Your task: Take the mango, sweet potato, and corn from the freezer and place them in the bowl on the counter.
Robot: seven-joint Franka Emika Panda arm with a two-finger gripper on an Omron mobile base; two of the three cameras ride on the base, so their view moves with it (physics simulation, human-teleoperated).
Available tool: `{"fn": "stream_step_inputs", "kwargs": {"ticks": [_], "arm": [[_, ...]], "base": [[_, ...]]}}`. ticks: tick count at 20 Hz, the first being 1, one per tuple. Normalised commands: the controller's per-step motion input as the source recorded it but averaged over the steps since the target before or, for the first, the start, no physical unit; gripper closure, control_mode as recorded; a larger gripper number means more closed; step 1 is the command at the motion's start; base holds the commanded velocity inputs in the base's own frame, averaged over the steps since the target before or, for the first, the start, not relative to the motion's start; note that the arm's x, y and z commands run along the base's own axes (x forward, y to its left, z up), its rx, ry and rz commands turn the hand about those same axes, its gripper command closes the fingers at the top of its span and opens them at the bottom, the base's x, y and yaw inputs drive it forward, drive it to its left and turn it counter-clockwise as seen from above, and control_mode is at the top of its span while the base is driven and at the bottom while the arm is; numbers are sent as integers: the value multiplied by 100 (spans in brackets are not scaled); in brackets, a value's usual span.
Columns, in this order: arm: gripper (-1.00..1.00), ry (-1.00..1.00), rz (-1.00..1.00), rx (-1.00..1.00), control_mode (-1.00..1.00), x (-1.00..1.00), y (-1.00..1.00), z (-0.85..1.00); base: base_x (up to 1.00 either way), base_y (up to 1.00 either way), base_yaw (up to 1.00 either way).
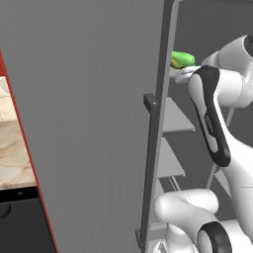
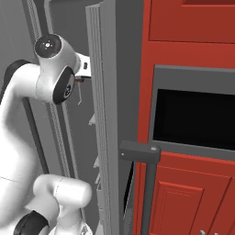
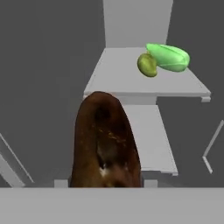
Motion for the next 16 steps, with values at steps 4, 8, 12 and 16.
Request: {"fn": "stream_step_inputs", "kwargs": {"ticks": [4,8,12,16], "arm": [[100,0,-4,0,-100,-100,0,9],[100,0,-6,-3,-100,-100,1,15],[100,0,-5,-4,-100,-98,17,10],[100,5,0,-1,-100,-95,23,7]], "base": [[0,0,0],[0,0,0],[0,0,0],[0,0,0]]}}
